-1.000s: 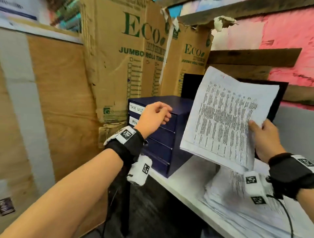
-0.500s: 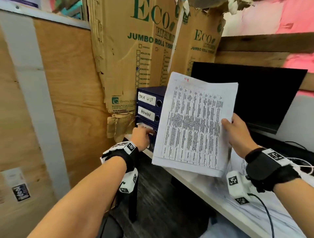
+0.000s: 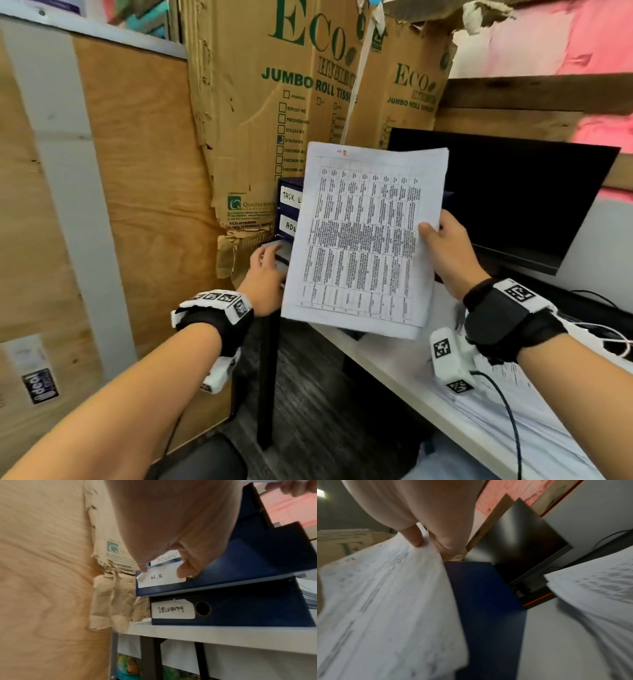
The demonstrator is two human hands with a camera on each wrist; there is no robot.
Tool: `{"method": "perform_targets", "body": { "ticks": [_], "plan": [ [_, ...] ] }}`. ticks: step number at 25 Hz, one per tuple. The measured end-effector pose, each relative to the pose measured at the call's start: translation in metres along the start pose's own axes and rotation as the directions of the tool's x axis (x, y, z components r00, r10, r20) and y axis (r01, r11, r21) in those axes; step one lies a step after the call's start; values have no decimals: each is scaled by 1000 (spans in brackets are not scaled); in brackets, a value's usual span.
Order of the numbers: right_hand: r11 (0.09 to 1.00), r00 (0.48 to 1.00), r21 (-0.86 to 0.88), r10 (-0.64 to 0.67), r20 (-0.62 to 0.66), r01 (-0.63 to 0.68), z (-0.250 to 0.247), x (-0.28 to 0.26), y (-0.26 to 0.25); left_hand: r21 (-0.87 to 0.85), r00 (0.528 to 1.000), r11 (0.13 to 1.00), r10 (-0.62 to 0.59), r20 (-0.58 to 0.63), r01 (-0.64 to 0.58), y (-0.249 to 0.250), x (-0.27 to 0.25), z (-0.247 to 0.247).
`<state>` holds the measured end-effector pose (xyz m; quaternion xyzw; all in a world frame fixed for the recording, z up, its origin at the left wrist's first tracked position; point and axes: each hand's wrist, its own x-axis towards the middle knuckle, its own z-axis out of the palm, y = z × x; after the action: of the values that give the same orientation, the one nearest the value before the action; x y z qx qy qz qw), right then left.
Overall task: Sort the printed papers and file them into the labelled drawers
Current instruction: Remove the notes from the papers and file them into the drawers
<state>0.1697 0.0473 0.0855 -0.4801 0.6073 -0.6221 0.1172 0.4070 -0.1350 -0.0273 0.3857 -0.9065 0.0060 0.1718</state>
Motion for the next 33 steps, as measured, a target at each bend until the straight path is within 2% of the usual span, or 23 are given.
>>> {"method": "perform_targets", "body": {
  "ticks": [2, 4, 5, 6, 9, 10, 11, 12, 14, 15, 16, 17, 18, 20, 22, 23, 24, 25, 27, 29, 30, 31, 33],
  "plan": [
    [999, 999, 37, -4, 33, 3, 24, 3, -13, -91, 995, 991, 99, 21, -97, -14, -30, -23],
    [995, 998, 103, 3, 62, -10, 53, 1, -28, -311, 987, 937, 163, -14, -159, -24, -62, -54],
    [988, 997, 156, 9, 74, -20, 68, 0, -32, -426, 993, 898, 115, -14, -110, -31, -77, -68],
    [979, 996, 200, 29, 88, -46, 80, -6, -37, -465, 997, 882, 73, -31, -79, -33, -89, -83],
    [966, 975, 186, 153, 162, -182, 106, -29, -31, -440, 996, 894, -72, 54, 88, -46, -117, -112],
    [954, 946, 140, 230, 230, -266, 110, -38, -29, -452, 994, 885, -90, 68, 112, -49, -124, -118],
    [927, 892, 89, 320, 320, -365, 113, -46, -26, -479, 996, 874, -64, 63, 87, -48, -130, -123],
    [894, 811, -7, 410, 417, -448, 115, -54, -25, -498, 998, 864, -47, 51, 66, -49, -134, -126],
    [827, 619, -204, 535, 575, -524, 118, -62, -21, -521, 994, 846, -96, 60, 113, -53, -140, -128],
    [799, 556, -229, 562, 613, -556, 119, -63, -18, -527, 991, 839, -123, 61, 136, -57, -140, -127],
    [775, 535, -208, 578, 616, -597, 120, -63, -16, -542, 989, 827, -137, 63, 149, -59, -139, -126],
    [754, 554, -133, 578, 599, -643, 121, -61, -14, -562, 983, 808, -168, 72, 179, -66, -136, -122],
    [740, 599, -45, 577, 555, -671, 123, -56, -10, -619, 979, 762, -194, 64, 191, -68, -132, -120],
    [698, 680, 151, 588, 438, -700, 126, -48, -3, -747, 959, 626, -276, 57, 224, -72, -125, -120],
    [624, 698, 315, 612, 372, -715, 126, -43, -1, -832, 922, 471, -369, 118, 295, -73, -121, -125],
    [617, 709, 350, 616, 343, -705, 126, -41, 2, -850, 909, 411, -382, 166, 328, -74, -119, -126],
    [637, 714, 322, 624, 318, -700, 125, -40, 1, -848, 904, 394, -376, 202, 354, -74, -118, -126],
    [655, 717, 293, 624, 311, -696, 125, -39, 1, -819, 900, 431, -377, 219, 379, -73, -117, -124],
    [675, 694, 193, 634, 341, -712, 123, -39, -4, -683, 898, 598, -385, 213, 419, -68, -111, -118],
    [678, 658, 101, 651, 378, -729, 116, -38, -12, -489, 921, 781, -306, 243, 388, -58, -104, -113],
    [699, 660, 47, 649, 380, -714, 111, -37, -16, -402, 926, 845, -256, 277, 354, -54, -103, -113],
    [711, 666, 13, 652, 363, -703, 106, -37, -18, -350, 927, 877, -229, 297, 329, -52, -105, -114],
    [815, 757, -102, 570, 318, -571, 92, -35, -18, -429, 934, 844, -208, 291, 321, -56, -115, -120]
  ]
}}
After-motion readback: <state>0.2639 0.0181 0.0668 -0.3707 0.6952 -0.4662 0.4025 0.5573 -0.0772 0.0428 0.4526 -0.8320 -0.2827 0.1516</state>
